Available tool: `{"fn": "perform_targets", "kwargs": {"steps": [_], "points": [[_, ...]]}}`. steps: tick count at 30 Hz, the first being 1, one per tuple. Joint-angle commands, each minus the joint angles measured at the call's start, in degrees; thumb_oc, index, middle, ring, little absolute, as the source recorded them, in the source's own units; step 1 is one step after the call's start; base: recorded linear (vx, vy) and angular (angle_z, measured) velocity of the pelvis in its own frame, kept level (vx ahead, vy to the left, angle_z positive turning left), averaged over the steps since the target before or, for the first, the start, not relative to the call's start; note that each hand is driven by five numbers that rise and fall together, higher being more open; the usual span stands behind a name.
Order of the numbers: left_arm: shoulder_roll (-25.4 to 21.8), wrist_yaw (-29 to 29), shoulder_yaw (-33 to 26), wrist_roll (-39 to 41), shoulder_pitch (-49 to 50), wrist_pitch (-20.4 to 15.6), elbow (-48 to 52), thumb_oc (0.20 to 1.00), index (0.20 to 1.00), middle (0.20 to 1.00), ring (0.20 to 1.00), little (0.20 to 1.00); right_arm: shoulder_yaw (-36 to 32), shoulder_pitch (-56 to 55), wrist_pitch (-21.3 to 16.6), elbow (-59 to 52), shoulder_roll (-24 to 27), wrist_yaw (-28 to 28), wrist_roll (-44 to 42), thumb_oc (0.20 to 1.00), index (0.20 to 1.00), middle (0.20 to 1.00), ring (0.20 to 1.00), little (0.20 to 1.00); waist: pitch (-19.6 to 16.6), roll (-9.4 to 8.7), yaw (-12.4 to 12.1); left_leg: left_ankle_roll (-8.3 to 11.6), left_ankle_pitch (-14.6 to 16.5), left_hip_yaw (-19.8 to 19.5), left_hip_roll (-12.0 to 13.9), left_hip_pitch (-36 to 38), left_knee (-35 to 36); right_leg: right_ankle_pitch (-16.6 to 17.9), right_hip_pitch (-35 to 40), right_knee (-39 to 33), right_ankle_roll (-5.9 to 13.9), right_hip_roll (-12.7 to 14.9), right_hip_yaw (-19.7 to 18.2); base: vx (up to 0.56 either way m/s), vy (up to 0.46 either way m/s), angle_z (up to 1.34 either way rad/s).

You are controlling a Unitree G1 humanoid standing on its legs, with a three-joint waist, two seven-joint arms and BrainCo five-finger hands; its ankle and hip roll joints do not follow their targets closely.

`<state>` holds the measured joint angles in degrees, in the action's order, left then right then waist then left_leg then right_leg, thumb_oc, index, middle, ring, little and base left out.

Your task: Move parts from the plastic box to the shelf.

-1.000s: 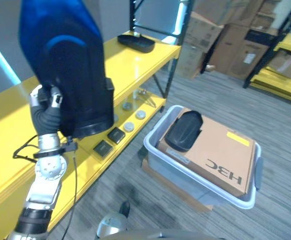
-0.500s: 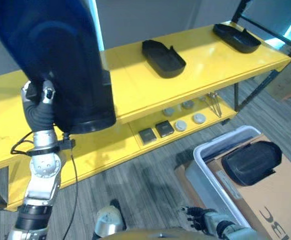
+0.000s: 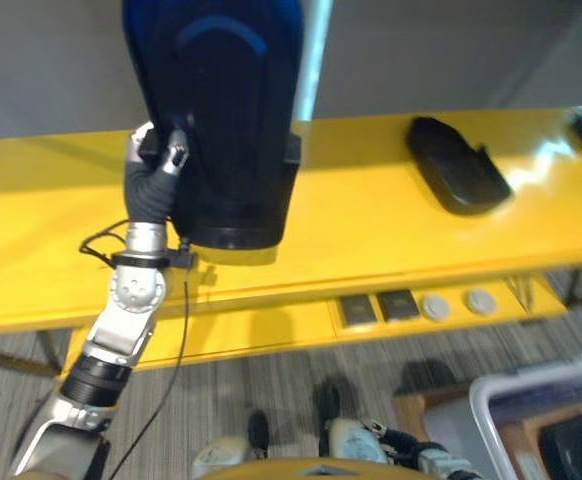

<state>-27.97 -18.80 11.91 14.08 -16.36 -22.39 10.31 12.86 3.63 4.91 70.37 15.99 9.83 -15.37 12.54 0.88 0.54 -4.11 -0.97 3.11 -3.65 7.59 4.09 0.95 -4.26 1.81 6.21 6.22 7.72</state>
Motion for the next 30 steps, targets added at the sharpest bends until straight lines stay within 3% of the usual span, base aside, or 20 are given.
{"fn": "perform_targets", "kwargs": {"steps": [1,7,15,21,30], "points": [[-0.51,1.23,-1.14,3.41,-1.06,-0.21,4.35,0.200,0.200,0.200,0.200,0.200,2.21,-0.16,0.43,3.35,-0.39,1.20,-0.06,1.000,1.000,1.000,1.000,1.000,-2.20,-1.04,0.33,4.64,3.96,5.63,5.21,-3.36,0.91,-0.40,7.12,-2.01,1.26,0.26,1.97,0.12,-0.211,0.29],[2.02,-2.80,0.03,6.32,-1.24,5.10,1.49,0.200,0.200,0.200,0.200,0.200,2.20,-0.90,2.34,2.14,0.54,-0.29,-5.96,1.000,1.000,1.000,1.000,1.000,-3.17,-1.42,1.02,6.12,3.96,6.93,6.30,-3.15,0.91,-0.92,10.48,-6.17,-0.16,-0.90,2.39,0.13,-0.161,0.00],[6.38,-13.12,2.85,7.39,-10.00,14.36,-14.20,0.200,0.200,0.200,0.200,0.200,3.92,-3.88,7.11,-1.31,2.58,2.00,-3.60,1.000,1.000,1.000,1.000,1.000,-1.55,-0.58,5.73,7.59,2.47,10.33,8.34,-4.08,0.91,-1.59,9.27,-6.81,-0.76,-2.04,-0.21,0.09,-0.042,-0.20],[6.41,-17.47,2.17,11.10,-18.35,16.85,-28.47,0.200,0.200,0.200,0.200,0.200,7.79,-3.69,7.41,-3.41,3.20,4.42,0.59,1.000,1.000,1.000,1.000,1.000,0.91,0.01,8.34,7.92,1.43,11.37,8.56,-6.07,0.91,-2.01,7.70,-6.81,-1.53,-3.12,-2.07,-0.01,0.017,-0.28],[6.15,-22.09,1.61,11.65,-23.67,19.99,-39.46,0.200,0.200,0.200,0.200,0.200,10.25,-0.72,6.42,-4.49,3.44,3.12,-3.55,1.000,1.000,1.000,1.000,1.000,4.15,0.46,9.43,8.30,0.28,11.86,9.02,-7.81,0.61,-2.19,6.29,-6.59,-2.15,-3.28,-3.50,-0.02,0.011,-0.06]]}}
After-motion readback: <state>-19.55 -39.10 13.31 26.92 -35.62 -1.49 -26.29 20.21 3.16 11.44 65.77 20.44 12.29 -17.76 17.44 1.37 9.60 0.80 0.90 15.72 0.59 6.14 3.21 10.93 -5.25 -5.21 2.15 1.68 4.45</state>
